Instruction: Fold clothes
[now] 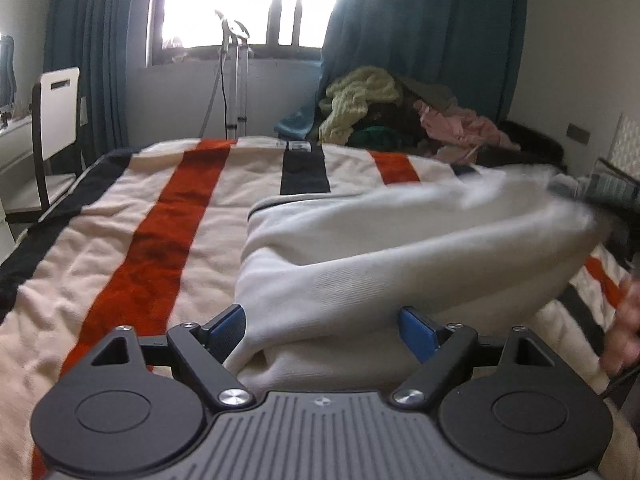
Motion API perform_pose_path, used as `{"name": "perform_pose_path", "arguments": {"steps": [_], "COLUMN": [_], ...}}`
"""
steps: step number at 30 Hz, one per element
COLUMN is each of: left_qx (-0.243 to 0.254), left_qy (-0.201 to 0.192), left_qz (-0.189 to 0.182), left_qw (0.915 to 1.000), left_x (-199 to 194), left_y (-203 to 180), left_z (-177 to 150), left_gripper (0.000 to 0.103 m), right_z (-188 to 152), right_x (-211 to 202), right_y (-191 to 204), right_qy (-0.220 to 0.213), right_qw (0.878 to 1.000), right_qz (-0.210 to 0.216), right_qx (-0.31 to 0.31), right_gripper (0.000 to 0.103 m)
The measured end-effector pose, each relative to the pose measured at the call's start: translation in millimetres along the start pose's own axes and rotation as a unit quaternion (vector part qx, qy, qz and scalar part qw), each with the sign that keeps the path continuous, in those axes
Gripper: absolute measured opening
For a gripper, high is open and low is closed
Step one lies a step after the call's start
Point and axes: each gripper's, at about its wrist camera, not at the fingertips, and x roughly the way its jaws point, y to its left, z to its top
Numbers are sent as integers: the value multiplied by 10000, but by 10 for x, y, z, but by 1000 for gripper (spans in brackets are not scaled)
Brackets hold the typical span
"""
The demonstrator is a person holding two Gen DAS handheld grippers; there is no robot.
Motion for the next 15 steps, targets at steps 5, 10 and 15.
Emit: {"name": "perform_pose_path", "arguments": {"steps": [5,10,15], "left_qx": [162,178,80], "left_qy": [84,102,112], "left_qz": [88,140,102], "left_qw": [9998,9997,9999], "left_x": [89,103,61], "left_y": [-65,-58,-40], "left_z": [-52,-82,-76], "left_gripper": [85,85,85], "right_z": [-373,-299,-299], "right_x": [168,131,-25], "right_y": [-587,-444,-339], "right_qy": [694,686,859], "right_qw": [9931,9943,9933], "right_qz": [-713,-744,-734], "right_qx": [626,324,252], "right_gripper": [25,27,72]}}
